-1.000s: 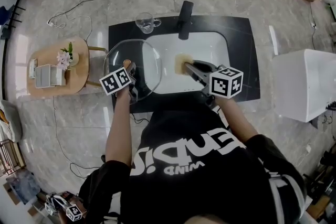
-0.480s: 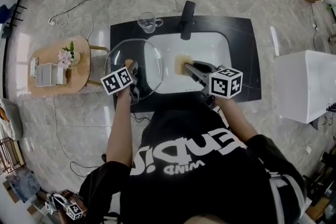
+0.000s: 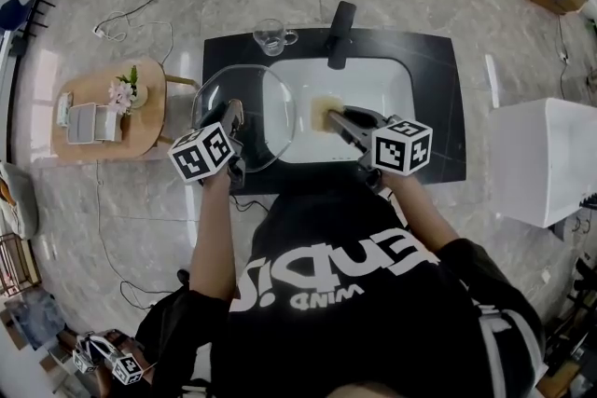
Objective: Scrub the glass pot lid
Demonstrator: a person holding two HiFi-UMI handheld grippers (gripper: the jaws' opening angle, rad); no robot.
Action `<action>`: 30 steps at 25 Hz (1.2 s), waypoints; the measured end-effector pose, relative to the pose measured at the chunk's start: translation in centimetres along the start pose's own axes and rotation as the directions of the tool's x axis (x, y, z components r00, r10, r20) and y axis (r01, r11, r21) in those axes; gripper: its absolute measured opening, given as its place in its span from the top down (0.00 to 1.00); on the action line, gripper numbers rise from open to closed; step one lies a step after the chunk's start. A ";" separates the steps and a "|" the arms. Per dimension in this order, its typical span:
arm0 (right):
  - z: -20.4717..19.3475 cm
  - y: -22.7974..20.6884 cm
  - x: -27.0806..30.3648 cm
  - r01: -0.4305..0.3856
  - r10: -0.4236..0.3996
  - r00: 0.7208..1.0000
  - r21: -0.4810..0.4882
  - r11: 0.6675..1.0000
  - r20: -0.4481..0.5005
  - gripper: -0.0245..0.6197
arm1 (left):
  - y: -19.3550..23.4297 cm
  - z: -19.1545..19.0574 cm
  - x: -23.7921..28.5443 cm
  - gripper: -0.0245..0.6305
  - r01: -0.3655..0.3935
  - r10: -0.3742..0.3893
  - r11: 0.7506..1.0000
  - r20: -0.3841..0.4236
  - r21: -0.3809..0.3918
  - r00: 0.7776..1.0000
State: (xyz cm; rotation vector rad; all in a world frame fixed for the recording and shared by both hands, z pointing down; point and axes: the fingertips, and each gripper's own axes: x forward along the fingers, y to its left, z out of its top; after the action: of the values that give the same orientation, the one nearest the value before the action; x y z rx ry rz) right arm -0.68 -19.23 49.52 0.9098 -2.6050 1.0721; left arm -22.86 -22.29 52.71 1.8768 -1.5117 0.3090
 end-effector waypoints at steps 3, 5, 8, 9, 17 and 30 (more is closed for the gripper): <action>0.5 0.7 0.1 0.001 -0.001 1.000 -0.038 0.999 0.006 0.87 | -1.9 2.1 -2.1 0.91 0.031 -0.033 0.999 0.074 0.020 0.997; 1.0 1.3 0.1 0.005 -0.004 1.000 -0.069 0.998 0.017 0.87 | -3.3 2.9 -3.4 0.94 0.069 -0.072 0.997 0.106 0.034 0.992; 1.8 2.3 0.1 0.020 -0.015 0.999 -0.130 0.991 0.039 0.87 | -5.5 3.8 -5.4 0.94 0.115 -0.124 0.991 0.160 0.067 0.979; 2.1 2.6 0.1 0.026 -0.019 0.999 -0.153 0.988 0.046 0.87 | -6.1 4.1 -5.9 0.94 0.120 -0.133 0.989 0.180 0.084 0.975; 3.3 3.6 -0.1 0.113 -0.072 0.986 -0.286 0.952 0.148 0.87 | -8.3 3.0 -7.6 0.94 0.068 -0.149 0.959 0.287 0.275 0.946; 1.7 1.5 0.1 0.219 -0.150 0.965 -0.348 0.912 0.217 0.87 | -7.4 0.1 -6.7 0.94 -0.029 -0.104 0.943 0.374 0.332 0.922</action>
State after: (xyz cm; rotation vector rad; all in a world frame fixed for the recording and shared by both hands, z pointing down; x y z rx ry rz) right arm -1.55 -19.59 47.46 1.1763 -2.6633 0.4425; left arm -18.00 -16.69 46.03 2.3397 -1.7650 0.1878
